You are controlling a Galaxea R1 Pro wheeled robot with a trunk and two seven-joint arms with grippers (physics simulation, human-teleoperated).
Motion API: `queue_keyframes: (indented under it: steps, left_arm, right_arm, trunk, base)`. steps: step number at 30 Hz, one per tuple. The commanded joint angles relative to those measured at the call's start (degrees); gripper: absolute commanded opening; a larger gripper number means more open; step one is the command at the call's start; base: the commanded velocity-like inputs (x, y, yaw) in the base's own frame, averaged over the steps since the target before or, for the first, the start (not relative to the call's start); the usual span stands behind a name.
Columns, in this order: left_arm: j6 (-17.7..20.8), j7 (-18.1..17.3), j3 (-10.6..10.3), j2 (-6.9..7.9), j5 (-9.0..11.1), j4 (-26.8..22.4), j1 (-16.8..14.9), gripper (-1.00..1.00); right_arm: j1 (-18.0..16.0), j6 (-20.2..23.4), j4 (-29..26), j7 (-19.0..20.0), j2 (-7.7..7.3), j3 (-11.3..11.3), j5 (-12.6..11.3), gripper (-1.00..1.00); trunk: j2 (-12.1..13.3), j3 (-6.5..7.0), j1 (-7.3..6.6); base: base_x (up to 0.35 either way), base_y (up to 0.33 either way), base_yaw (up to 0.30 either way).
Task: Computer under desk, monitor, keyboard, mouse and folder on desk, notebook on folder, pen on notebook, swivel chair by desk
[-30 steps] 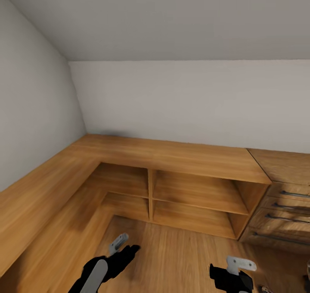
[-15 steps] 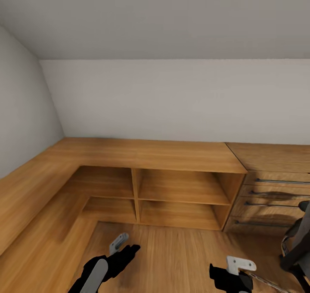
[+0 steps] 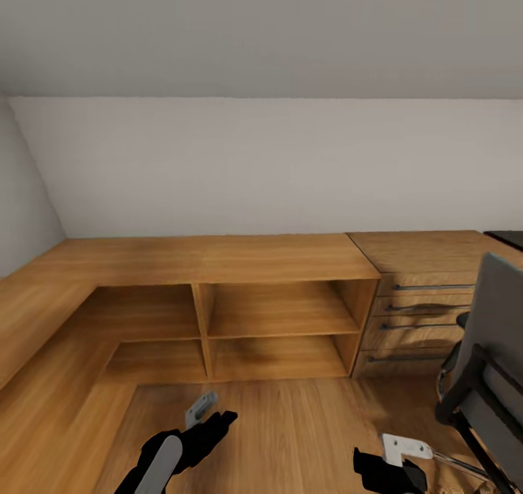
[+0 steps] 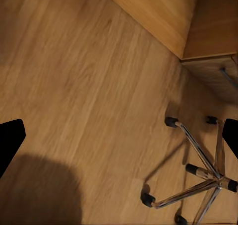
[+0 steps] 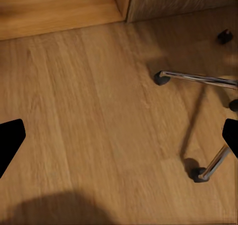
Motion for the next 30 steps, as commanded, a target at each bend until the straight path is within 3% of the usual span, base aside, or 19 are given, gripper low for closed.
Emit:
queue_keyframes:
  steps: [1, 5, 8, 12, 19, 30]
  left_arm:
    - [0.19, 0.45, -0.08, 0.02, 0.57, -0.15, -0.02, 1.0]
    - [1.03, 0.15, -0.32, 0.05, 0.43, -0.26, 0.0, 1.0]
    - [1.6, -1.0, -2.46, 0.29, -0.01, 0.29, 0.07, 1.0]
    - [1.47, -1.5, -3.43, 0.47, -0.57, 0.76, 0.2, 1.0]
    - [1.29, -1.85, -3.93, 0.52, -3.85, 1.22, 0.31, 1.0]
    - [1.24, -1.93, -4.08, 0.37, -4.85, 1.82, 0.33, 1.0]
  right_arm:
    - [-0.04, 0.12, -0.07, -0.47, -0.03, 0.11, -0.41, 1.0]
    - [-0.03, 0.11, -0.06, -0.48, -0.05, 0.1, -0.42, 1.0]
    - [-0.04, 0.11, 0.18, -0.43, -0.08, 0.11, -0.46, 1.0]
    - [-0.03, 0.11, 0.25, -0.41, -0.08, 0.07, -0.62, 1.0]
    - [-0.03, 0.11, 0.3, -0.41, 0.06, 0.06, -0.65, 1.0]
    - [-0.09, 0.13, 0.37, -0.39, 0.09, 0.03, -0.74, 1.0]
  trunk:
    - [-0.04, 0.01, 0.01]
    - [-0.04, 0.25, 0.01]
    - [-0.04, 0.43, 0.01]
    - [-0.04, 0.67, 0.01]
    - [-0.04, 1.09, 0.01]
    - [-0.04, 1.71, 0.01]
  base:
    - [0.0, 0.0, -0.259]
    - [0.0, 0.0, -0.259]
    - [0.0, 0.0, -0.259]
    - [0.0, 0.001, -0.259]
    - [0.054, 0.133, -0.259]
    - [0.145, 0.251, -0.261]
